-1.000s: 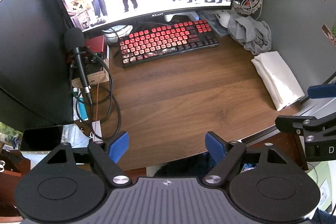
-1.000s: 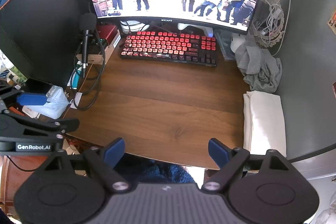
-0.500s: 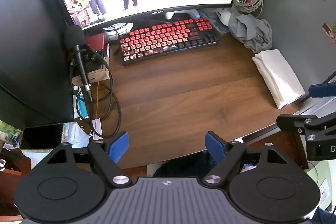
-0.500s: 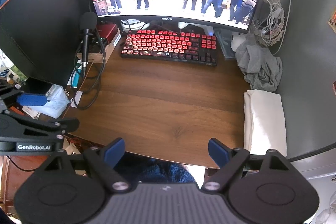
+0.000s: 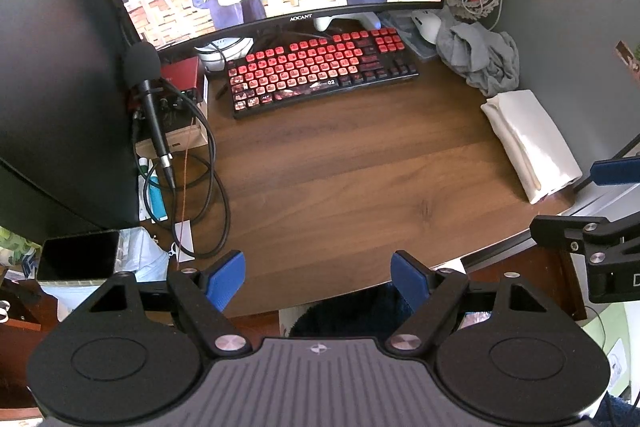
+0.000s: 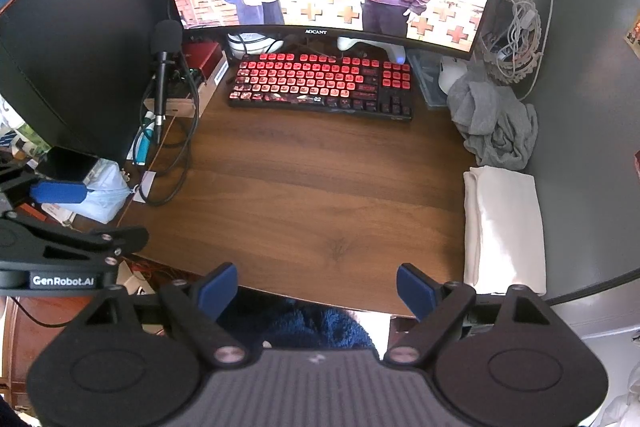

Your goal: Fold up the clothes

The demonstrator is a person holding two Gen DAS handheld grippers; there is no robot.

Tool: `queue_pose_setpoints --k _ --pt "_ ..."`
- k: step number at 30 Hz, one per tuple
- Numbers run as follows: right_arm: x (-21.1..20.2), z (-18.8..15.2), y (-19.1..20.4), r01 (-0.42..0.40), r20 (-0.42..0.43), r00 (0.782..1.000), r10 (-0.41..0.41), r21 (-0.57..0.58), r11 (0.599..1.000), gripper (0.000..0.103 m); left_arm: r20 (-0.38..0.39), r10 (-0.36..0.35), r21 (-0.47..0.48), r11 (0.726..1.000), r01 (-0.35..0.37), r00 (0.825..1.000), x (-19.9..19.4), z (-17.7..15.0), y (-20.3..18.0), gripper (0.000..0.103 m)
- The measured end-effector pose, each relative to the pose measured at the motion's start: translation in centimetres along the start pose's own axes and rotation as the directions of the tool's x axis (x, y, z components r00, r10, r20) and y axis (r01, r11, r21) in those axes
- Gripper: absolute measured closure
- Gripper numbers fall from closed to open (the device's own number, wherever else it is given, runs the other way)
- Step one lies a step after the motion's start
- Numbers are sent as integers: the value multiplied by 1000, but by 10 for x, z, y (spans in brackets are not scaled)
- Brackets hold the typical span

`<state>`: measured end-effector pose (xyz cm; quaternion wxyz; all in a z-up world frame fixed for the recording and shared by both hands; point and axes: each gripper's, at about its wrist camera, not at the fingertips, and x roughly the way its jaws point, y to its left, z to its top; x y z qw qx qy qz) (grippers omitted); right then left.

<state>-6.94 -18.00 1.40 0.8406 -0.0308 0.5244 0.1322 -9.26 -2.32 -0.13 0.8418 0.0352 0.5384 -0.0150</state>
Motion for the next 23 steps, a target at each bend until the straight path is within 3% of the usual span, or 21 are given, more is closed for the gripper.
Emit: queue_pose_setpoints --k 23 --pt "11 1 -8 -3 -33 999 4 13 1000 17 -29 -6 0 1000 6 1000 11 1 0 24"
